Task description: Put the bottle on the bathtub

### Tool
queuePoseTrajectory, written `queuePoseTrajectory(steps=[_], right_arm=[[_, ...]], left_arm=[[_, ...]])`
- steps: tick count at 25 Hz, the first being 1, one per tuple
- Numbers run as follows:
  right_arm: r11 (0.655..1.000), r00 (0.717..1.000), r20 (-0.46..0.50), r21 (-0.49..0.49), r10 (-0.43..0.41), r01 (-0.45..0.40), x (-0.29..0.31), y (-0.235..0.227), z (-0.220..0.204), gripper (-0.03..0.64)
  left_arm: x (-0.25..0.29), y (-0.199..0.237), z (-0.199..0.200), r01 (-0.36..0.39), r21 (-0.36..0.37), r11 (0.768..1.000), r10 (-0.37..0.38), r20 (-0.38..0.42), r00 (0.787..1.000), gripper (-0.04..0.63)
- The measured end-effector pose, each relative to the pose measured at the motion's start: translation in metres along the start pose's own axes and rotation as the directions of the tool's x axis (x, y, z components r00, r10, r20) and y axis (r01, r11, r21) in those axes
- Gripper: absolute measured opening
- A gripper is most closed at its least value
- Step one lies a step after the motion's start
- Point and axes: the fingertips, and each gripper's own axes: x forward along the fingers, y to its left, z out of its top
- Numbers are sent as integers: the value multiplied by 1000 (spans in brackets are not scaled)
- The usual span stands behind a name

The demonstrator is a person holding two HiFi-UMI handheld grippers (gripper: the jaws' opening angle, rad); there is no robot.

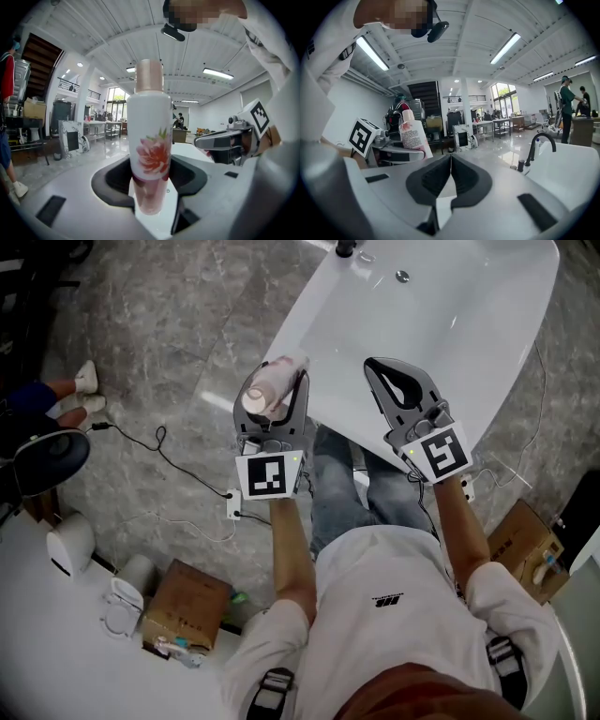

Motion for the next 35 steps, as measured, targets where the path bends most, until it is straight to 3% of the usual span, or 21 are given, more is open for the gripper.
queuePoseTrajectory(steps=[19, 35], right_arm=[[987, 993, -46, 111, -109, 113, 45, -67, -93, -5], [979, 988, -62, 134, -144, 151, 98, -100, -155, -4]], left_arm=[[105, 19, -72, 60, 9, 998, -60, -41, 997, 224], [179, 35, -139, 98, 39, 994, -94, -79, 992, 224]])
